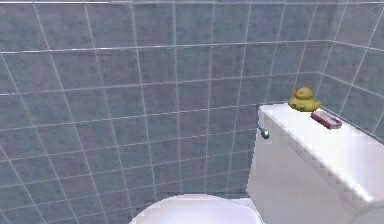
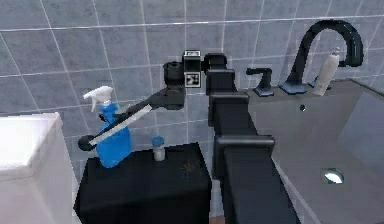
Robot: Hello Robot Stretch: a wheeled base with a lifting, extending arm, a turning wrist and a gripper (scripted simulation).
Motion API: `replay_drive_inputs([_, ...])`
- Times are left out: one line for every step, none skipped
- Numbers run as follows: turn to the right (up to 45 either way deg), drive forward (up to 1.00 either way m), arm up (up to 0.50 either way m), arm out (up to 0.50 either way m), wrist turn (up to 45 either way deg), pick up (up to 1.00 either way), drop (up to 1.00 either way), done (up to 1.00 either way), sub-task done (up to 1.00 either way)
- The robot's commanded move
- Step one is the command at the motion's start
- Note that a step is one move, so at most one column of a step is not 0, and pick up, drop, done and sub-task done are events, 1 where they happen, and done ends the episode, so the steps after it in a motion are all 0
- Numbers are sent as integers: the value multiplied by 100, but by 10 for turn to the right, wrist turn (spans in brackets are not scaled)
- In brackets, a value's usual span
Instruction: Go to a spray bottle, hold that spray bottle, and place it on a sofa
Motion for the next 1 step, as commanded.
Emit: replay_drive_inputs([0,0,0,0,-420,0,0,0,0])
